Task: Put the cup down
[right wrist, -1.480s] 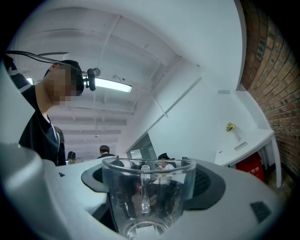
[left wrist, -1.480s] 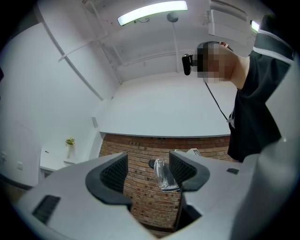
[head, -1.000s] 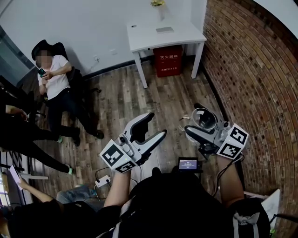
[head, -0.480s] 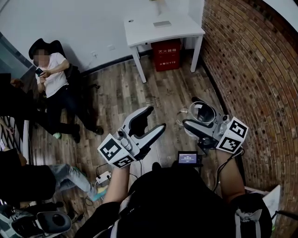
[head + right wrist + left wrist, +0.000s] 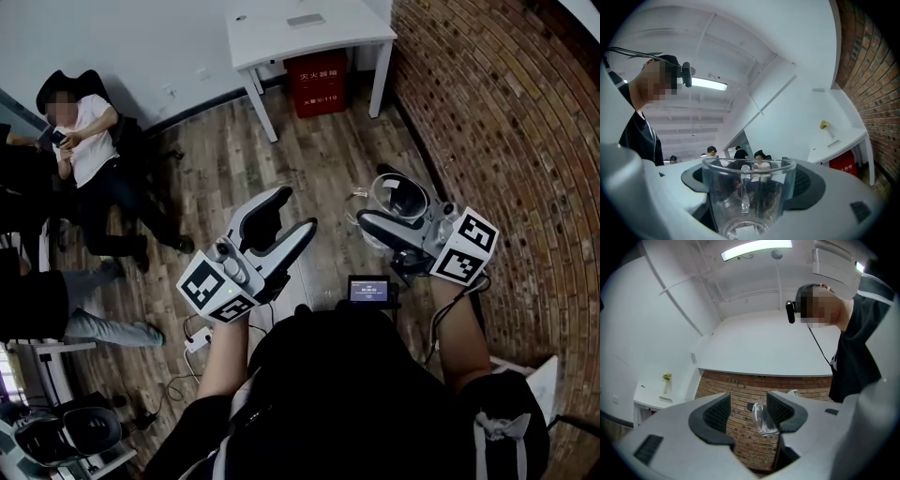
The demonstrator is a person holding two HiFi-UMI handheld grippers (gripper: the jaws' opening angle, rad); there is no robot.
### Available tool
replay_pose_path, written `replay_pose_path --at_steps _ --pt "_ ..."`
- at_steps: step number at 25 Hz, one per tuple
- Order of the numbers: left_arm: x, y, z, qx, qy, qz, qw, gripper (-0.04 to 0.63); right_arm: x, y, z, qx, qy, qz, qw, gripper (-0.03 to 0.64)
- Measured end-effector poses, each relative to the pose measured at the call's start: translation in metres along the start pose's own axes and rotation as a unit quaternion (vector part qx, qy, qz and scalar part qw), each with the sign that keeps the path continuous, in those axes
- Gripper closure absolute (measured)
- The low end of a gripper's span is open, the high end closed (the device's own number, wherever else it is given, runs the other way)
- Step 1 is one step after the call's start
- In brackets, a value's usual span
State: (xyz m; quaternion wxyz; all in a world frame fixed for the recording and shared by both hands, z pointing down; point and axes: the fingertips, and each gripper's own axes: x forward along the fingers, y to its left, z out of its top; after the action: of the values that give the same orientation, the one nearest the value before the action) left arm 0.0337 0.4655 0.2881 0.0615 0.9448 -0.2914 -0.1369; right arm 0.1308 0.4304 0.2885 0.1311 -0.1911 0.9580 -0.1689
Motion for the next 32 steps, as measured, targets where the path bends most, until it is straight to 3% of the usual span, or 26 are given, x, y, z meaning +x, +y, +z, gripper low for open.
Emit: replay_pose_path --at_steps 8,17,24,32 --pt "0.014 0.008 -0.019 0.018 0.013 0.044 0.9988 0.368 -0.018 -0.024 -0.003 0.007 0.0 -0.006 1.0 0.179" --pt "0.049 0.044 -0.031 0.005 0.016 0.055 0.9984 0.368 -0.015 -0.075 0.005 0.017 0.008 -0.009 1.0 0.179" --pt "0.071 0.117 -0.035 0.0 0.018 0.059 0.9981 0.368 0.014 -0.13 0.011 0.015 0.011 -0.035 0.999 0.179" --pt "0.106 0.232 -0.018 0.005 0.029 0.04 0.9987 0.368 0.088 -0.214 0.035 0.015 -0.004 -0.065 0.998 0.179"
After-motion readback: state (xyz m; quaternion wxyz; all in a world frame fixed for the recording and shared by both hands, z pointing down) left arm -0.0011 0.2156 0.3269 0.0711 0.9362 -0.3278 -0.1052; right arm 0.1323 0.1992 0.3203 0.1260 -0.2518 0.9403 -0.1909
